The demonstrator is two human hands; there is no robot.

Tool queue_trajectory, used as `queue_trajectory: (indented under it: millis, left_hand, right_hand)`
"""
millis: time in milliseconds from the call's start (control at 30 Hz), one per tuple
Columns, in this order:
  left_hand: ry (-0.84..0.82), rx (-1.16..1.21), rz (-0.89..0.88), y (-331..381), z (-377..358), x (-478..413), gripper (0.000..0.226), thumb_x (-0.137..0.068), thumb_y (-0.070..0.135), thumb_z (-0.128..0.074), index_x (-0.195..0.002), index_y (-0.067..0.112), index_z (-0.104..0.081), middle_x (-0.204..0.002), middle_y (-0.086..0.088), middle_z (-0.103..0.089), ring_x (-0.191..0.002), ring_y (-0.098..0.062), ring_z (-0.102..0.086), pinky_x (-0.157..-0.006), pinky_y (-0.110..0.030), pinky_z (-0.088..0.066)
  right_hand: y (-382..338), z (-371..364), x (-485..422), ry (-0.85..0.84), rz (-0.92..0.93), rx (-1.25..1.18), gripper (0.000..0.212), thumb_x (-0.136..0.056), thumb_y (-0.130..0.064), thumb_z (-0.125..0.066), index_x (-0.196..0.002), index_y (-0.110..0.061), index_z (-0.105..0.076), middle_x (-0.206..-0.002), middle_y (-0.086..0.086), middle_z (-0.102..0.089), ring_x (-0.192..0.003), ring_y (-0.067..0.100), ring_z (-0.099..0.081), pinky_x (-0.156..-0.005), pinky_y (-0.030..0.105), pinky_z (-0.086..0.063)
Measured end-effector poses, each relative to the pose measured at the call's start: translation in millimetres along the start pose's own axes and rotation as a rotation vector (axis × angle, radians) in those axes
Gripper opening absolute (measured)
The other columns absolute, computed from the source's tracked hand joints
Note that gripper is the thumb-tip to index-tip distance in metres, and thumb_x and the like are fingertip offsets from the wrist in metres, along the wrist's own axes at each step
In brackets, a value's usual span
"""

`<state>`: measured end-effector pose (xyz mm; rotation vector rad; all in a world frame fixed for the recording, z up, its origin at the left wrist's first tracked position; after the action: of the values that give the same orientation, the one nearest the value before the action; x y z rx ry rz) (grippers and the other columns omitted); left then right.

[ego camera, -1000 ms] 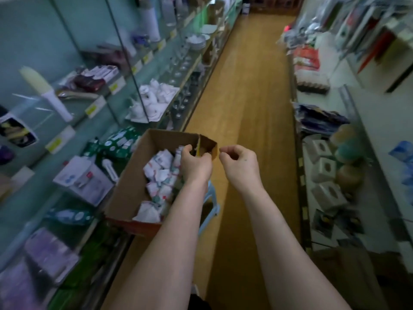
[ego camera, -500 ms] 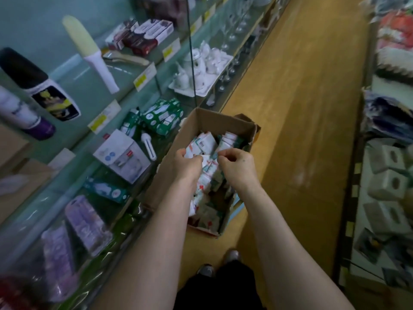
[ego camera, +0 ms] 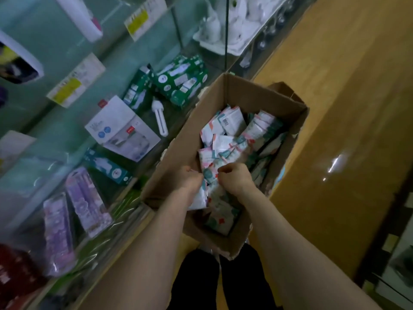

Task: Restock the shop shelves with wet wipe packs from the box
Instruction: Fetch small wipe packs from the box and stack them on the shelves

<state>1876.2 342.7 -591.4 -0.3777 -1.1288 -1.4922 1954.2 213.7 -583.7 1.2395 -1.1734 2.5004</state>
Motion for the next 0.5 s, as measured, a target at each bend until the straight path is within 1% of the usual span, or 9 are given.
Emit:
queue_trajectory:
  millis: [33,67,100,133,167,233,333,433,500]
  left_hand:
    - [-0.002,-0.032,-0.007,-5.5,-4.0,-9.2,0.014,-0.085,0.008,-0.061,-0.090,0.021,-0.058,-0.116,-0.012,-0.064,-0.103,-0.029,-0.060,-0.092,-0.038,-0.050]
    - [-0.015,-0.083,-0.011,-11.4,-9.0,-19.6,0.016,-0.085,0.009,-0.062,-0.097,0.020,-0.060,-0.119,-0.012,-0.063,-0.107,-0.030,-0.060,-0.094,-0.038,-0.049]
    - [-0.028,-0.134,-0.017,-18.1,-13.9,-30.7,0.028,-0.086,0.011,-0.063,-0.113,0.017,-0.061,-0.125,-0.011,-0.061,-0.113,-0.031,-0.058,-0.098,-0.038,-0.048]
    - [-0.043,-0.193,-0.019,-24.7,-18.6,-39.9,0.040,-0.088,0.014,-0.063,-0.128,0.014,-0.057,-0.133,-0.011,-0.056,-0.120,-0.031,-0.054,-0.103,-0.037,-0.045]
    - [-0.067,-0.265,-0.031,-30.4,-23.5,-48.1,0.046,-0.090,0.017,-0.062,-0.135,0.013,-0.051,-0.139,-0.011,-0.051,-0.125,-0.030,-0.050,-0.106,-0.035,-0.041]
    - [-0.101,-0.496,-0.110,-39.8,-31.6,-63.4,0.049,-0.091,0.024,-0.060,-0.138,0.016,-0.048,-0.143,-0.011,-0.047,-0.129,-0.030,-0.046,-0.108,-0.036,-0.037]
    - [-0.158,-0.908,-0.251,-53.6,-46.4,-76.7,0.063,-0.089,0.030,-0.061,-0.145,0.025,-0.033,-0.146,-0.008,-0.036,-0.135,-0.031,-0.033,-0.107,-0.041,-0.034]
    - [-0.246,-1.104,-0.286,-70.7,-62.6,-86.7,0.083,-0.087,0.035,-0.063,-0.151,0.027,-0.010,-0.152,-0.007,-0.020,-0.141,-0.030,-0.020,-0.108,-0.048,-0.030]
    - [-0.244,-1.208,-0.309,-72.9,-70.5,-90.4,0.088,-0.086,0.036,-0.064,-0.150,0.027,-0.006,-0.152,-0.011,-0.018,-0.140,-0.031,-0.019,-0.106,-0.053,-0.030]
  right_hand:
    - [7.5,-7.0,-8.5,-0.030,-0.022,0.055,0.021,-0.092,-0.014,-0.055,-0.105,-0.008,-0.071,-0.109,0.013,-0.067,-0.101,0.030,-0.062,-0.089,0.040,-0.052]
    - [14.8,-13.3,-16.4,-0.055,-0.050,0.103,0.022,-0.093,-0.014,-0.054,-0.107,-0.006,-0.070,-0.110,0.012,-0.066,-0.102,0.029,-0.061,-0.089,0.038,-0.052]
    - [22.2,-18.5,-24.1,-0.071,-0.076,0.137,0.023,-0.094,-0.014,-0.054,-0.109,-0.005,-0.069,-0.112,0.011,-0.065,-0.103,0.028,-0.060,-0.088,0.036,-0.050]
    - [30.8,-24.6,-31.7,-0.085,-0.108,0.164,0.023,-0.094,-0.015,-0.054,-0.110,-0.006,-0.068,-0.113,0.011,-0.065,-0.104,0.027,-0.060,-0.087,0.033,-0.050]
    - [38.4,-30.2,-37.8,-0.093,-0.137,0.193,0.024,-0.093,-0.017,-0.055,-0.111,-0.006,-0.067,-0.112,0.010,-0.064,-0.102,0.026,-0.059,-0.084,0.031,-0.049]
    - [52.1,-43.6,-46.1,-0.130,-0.185,0.267,0.025,-0.094,-0.020,-0.054,-0.114,-0.007,-0.062,-0.111,0.010,-0.061,-0.100,0.025,-0.057,-0.079,0.029,-0.045]
    - [70.9,-64.0,-52.6,-0.192,-0.210,0.368,0.036,-0.096,-0.016,-0.052,-0.130,-0.005,-0.051,-0.130,0.015,-0.053,-0.119,0.029,-0.052,-0.088,0.030,-0.043]
    - [92.7,-82.8,-52.3,-0.231,-0.253,0.369,0.049,-0.097,-0.008,-0.049,-0.143,-0.002,-0.034,-0.143,0.016,-0.042,-0.130,0.031,-0.043,-0.093,0.025,-0.037]
    - [104.0,-91.9,-54.7,-0.244,-0.297,0.396,0.063,-0.094,-0.017,-0.054,-0.149,-0.009,-0.024,-0.148,0.014,-0.035,-0.134,0.032,-0.039,-0.102,0.029,-0.038]
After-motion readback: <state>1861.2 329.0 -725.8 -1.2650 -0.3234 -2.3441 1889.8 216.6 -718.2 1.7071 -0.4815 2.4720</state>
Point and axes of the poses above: each hand's wrist, its own x-axis away from the middle knuckle, its own z-axis out of the back of the hand, y = z × x, the point moved 7 cm from there along -x, towards the middle knuckle
